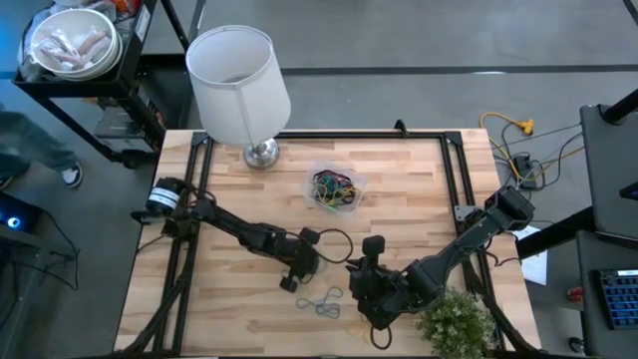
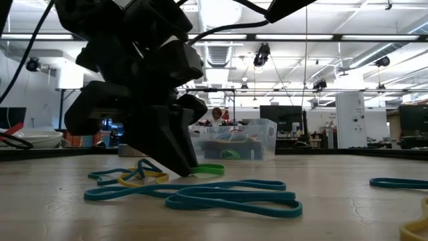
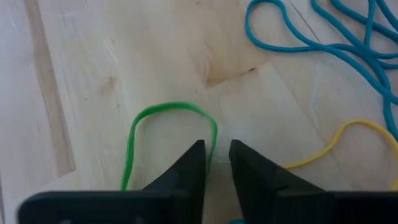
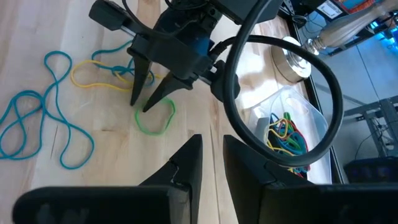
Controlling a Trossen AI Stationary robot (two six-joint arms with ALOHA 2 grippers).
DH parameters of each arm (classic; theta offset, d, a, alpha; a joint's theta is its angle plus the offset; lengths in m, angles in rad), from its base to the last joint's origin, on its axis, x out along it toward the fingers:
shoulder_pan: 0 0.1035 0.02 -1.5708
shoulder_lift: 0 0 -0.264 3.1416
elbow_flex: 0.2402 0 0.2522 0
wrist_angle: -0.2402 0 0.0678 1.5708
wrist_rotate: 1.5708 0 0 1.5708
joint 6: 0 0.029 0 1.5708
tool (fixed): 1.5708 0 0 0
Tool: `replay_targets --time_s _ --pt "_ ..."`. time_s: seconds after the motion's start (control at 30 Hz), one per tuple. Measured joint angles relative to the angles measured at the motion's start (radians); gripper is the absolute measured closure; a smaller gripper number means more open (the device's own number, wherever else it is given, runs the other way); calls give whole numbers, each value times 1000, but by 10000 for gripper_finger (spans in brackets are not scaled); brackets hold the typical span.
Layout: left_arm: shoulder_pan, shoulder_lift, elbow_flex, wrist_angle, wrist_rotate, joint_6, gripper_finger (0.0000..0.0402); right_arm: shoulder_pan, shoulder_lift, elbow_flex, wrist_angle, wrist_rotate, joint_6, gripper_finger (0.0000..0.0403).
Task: Pick and place rubber bands into bin
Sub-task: Put the green rubber bands into the bin
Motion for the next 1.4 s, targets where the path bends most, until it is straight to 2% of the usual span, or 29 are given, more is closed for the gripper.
replay_targets --time_s 0.17,0.43,0.67,0.87,1.17,1.4 --pt "-1 0 0 -5 -9 32 395 0 0 0 0 0 0 344" --pt "-8 -15 5 -21 -122 60 400 0 0 0 -1 0 0 344" --pt "-24 -84 23 -97 -241 64 401 0 0 0 -10 0 1 344" --pt "-23 -151 25 -129 -286 93 402 0 -1 0 -19 1 4 344" --pt "12 -227 34 -132 -462 217 402 0 -1 0 -20 1 4 344" --pt "95 -240 40 -37 -526 386 401 0 -1 -1 -21 1 4 344"
